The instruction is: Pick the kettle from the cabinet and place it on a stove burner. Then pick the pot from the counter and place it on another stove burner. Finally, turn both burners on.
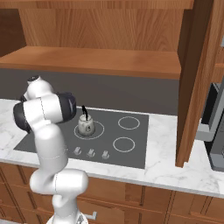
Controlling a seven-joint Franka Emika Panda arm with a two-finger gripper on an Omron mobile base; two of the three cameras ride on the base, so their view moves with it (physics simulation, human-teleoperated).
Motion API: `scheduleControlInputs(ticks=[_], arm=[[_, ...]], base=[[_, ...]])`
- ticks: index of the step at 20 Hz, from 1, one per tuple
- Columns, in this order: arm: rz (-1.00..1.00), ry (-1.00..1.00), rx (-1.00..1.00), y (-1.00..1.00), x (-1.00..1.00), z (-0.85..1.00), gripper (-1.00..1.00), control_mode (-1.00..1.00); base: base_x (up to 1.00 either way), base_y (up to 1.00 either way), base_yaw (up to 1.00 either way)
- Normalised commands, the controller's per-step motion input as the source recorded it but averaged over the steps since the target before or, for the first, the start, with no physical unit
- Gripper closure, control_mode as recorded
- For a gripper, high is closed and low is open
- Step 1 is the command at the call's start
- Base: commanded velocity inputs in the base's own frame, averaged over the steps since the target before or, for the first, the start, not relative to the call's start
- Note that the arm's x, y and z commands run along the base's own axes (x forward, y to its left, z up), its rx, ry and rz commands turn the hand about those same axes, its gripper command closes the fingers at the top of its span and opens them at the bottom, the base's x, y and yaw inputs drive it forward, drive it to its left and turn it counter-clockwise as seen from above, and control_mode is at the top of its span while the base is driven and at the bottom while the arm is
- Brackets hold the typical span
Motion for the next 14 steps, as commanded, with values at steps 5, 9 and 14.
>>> scheduleControlInputs(ticks=[5,9,14], arm=[[0.00,-0.06,0.00,0.01,-0.17,0.21,-1.00,-1.00],[0.00,-0.06,0.00,0.00,-0.18,0.21,-1.00,-1.00],[0.00,-0.03,0.00,0.00,-0.23,0.16,-1.00,-1.00]], base=[[0.00,0.00,0.00],[0.00,0.00,0.00],[0.00,0.00,0.00]])
